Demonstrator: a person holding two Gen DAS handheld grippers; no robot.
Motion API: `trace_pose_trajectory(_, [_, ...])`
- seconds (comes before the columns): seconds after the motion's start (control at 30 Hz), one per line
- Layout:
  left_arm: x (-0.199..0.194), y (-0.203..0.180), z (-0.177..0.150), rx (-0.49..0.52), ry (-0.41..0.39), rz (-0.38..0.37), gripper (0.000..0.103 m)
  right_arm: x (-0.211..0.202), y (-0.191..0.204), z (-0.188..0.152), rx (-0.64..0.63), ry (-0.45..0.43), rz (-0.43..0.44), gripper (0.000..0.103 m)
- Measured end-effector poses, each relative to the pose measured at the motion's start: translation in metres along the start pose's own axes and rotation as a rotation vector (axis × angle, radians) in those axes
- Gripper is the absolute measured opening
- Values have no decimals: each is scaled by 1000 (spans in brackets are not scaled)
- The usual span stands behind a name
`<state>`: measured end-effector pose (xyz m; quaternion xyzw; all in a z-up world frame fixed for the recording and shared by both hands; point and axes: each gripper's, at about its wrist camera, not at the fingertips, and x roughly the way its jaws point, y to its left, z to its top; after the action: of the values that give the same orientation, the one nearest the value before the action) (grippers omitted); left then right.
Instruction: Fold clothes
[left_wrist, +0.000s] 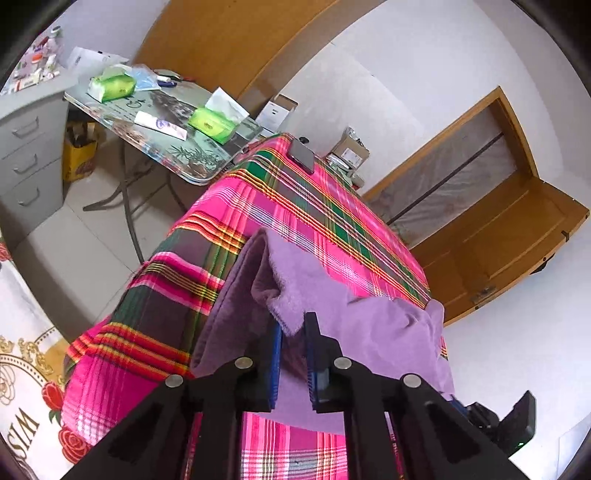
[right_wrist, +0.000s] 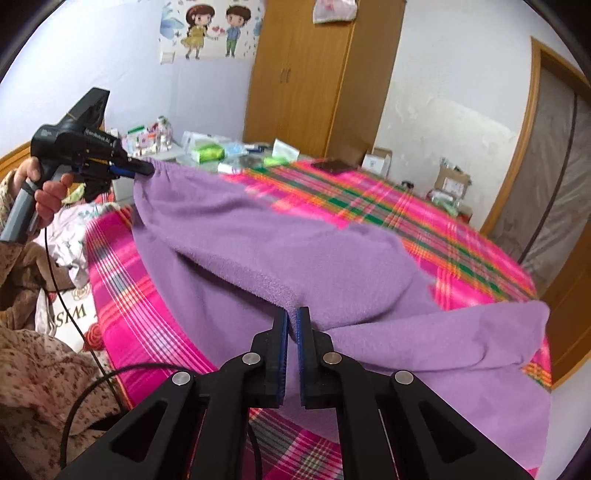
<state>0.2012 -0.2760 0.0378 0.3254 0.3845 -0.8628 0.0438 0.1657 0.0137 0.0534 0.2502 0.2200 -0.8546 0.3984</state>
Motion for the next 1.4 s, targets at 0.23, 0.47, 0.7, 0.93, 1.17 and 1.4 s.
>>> trace_pose_trajectory(0.23, [22, 29, -18, -70, 87, 82, 12, 11, 1, -15, -16, 76, 41, 5])
trace_pose_trajectory(0.47, [27, 27, -22, -11, 79, 127, 13, 34, 7, -31, -11, 146, 71, 5])
trace_pose_trajectory(0.7, [25, 27, -23, -19, 61, 130, 13, 27, 11, -36, 1, 126, 71, 6])
trace_pose_trajectory(0.93, [22, 25, -16, -12, 26, 160, 13, 13, 15, -26, 7, 74, 79, 6])
trace_pose_trajectory(1.17, [28, 33, -19, -35, 33, 172, 14, 33, 17, -42, 34, 150, 126, 6])
trace_pose_trajectory(1.4, [11, 9, -28, 15, -9, 238, 22, 34, 14, -46, 68, 165, 155, 13])
